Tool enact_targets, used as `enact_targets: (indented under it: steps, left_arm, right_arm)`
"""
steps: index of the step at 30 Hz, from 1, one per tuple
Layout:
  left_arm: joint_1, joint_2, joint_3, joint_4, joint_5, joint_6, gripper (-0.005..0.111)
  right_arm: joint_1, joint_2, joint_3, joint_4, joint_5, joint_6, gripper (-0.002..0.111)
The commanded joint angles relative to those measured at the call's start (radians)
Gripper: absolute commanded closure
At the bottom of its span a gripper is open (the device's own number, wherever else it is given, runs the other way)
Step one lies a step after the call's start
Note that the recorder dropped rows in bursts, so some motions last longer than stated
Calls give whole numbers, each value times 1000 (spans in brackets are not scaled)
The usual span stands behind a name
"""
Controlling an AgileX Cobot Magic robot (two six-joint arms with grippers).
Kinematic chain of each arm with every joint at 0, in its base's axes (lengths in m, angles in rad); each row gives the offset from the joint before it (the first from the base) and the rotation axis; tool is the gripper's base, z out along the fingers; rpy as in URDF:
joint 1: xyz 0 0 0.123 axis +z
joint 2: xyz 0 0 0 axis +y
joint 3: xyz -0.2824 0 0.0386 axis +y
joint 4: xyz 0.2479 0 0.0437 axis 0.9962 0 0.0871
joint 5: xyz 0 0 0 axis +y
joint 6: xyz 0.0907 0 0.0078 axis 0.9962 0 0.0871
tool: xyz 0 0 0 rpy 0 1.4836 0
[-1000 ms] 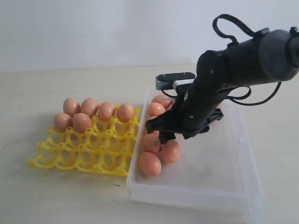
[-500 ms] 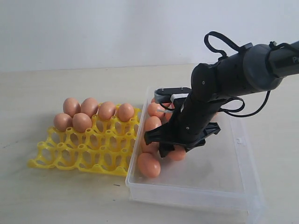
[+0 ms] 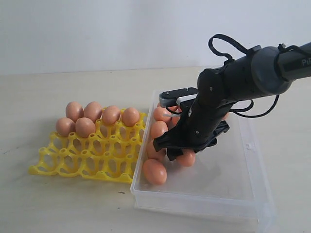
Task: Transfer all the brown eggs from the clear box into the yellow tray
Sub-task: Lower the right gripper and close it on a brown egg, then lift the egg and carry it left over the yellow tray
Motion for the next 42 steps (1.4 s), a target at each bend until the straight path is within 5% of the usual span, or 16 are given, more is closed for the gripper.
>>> enact_targets:
  steps: [1, 3, 7, 17, 27, 35, 42]
  left_arm:
    - [-5, -6, -4, -1, -6, -5, 107]
    - [-5, -6, -4, -1, -6, -5, 107]
    - [-5, -6, -4, -1, -6, -5, 107]
    - [-5, -6, -4, -1, -6, -5, 107]
    - [-5, -6, -4, -1, -6, -5, 107]
    - [-5, -6, -4, -1, -6, -5, 107]
    - [-5, -6, -4, -1, -6, -5, 107]
  right_arm:
    - [-5, 4, -6, -20, -25, -6, 49]
    - [-5, 4, -6, -26, -35, -6, 61]
    - [-5, 4, -6, -33, -43, -94, 108]
    - [7, -112, 27, -47, -151, -130, 108]
    - [78, -424, 264, -25, -953, -126, 108]
    - [90, -226, 281, -479, -1408, 216, 108]
    - [90, -2, 152, -550, -1420, 369, 108]
